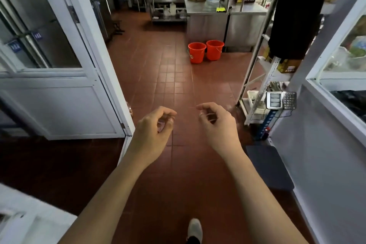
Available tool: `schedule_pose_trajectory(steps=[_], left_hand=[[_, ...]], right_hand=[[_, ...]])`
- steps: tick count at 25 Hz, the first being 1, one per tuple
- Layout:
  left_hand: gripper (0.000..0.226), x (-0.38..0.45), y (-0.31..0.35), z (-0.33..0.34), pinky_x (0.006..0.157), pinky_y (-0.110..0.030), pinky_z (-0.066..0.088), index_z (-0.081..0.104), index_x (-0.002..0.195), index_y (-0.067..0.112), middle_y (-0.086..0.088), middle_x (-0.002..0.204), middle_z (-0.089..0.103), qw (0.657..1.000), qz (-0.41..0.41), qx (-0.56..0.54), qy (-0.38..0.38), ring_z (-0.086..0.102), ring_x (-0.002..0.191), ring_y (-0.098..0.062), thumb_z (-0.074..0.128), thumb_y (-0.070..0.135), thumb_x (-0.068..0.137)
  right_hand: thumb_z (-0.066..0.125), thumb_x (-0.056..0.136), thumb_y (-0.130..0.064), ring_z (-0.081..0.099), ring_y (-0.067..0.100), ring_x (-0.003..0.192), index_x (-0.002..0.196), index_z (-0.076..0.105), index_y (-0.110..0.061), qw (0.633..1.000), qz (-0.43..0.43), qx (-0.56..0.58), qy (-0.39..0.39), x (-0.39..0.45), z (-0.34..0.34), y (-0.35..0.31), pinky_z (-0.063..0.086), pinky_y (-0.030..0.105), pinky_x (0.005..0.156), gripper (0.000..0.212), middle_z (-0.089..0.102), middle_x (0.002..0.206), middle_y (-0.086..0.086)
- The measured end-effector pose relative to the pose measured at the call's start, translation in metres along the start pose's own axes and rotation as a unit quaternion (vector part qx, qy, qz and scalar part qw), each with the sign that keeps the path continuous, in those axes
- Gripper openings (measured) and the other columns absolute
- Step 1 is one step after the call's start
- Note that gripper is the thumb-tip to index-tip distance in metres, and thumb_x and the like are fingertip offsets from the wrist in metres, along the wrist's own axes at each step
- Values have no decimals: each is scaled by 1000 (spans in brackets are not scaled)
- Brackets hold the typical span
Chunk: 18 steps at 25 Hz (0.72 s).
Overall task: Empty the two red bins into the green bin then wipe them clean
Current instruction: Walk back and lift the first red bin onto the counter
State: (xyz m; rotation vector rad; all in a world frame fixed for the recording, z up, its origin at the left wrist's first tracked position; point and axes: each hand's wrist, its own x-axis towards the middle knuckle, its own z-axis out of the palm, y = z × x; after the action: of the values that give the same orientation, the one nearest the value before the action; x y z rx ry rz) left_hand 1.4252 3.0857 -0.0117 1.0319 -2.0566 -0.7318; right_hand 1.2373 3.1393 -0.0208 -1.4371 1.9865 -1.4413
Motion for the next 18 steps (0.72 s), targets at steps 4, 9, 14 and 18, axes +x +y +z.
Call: schedule_pose_trajectory(steps=[4, 9, 14, 18], left_hand=[[18, 105, -20, 26, 88, -25, 56, 66, 110, 29, 18, 103, 68, 1000, -9, 0, 11, 64, 97, 2, 61, 17, 99], [17, 215, -50, 55, 88, -33, 58, 67, 110, 30, 16, 103, 70, 1000, -15, -7, 18, 66, 97, -2, 61, 19, 98], [16, 325, -87, 74, 87, -30, 57, 68, 108, 31, 16, 100, 71, 999, -23, -11, 30, 67, 95, -2, 61, 20, 98], [15, 425, -132, 85, 82, -20, 54, 69, 106, 32, 17, 99, 71, 999, -28, -22, 40, 66, 93, 1, 62, 21, 98]], right_hand=[[63, 93, -17, 63, 2, 85, 106, 71, -29, 1000, -4, -6, -1, 109, 11, 29, 45, 13, 72, 19, 68, 95, -9], [63, 93, -16, 64, 1, 85, 106, 71, -29, 1000, -11, -11, -6, 224, 23, 57, 43, 8, 71, 20, 69, 95, -9], [62, 94, -16, 63, -1, 86, 105, 71, -30, 1000, -6, -5, -21, 335, 51, 81, 42, 4, 70, 20, 68, 97, -12], [62, 95, -18, 63, -1, 87, 104, 71, -31, 1000, -9, -9, -16, 435, 85, 102, 42, 3, 72, 18, 69, 97, -12]])
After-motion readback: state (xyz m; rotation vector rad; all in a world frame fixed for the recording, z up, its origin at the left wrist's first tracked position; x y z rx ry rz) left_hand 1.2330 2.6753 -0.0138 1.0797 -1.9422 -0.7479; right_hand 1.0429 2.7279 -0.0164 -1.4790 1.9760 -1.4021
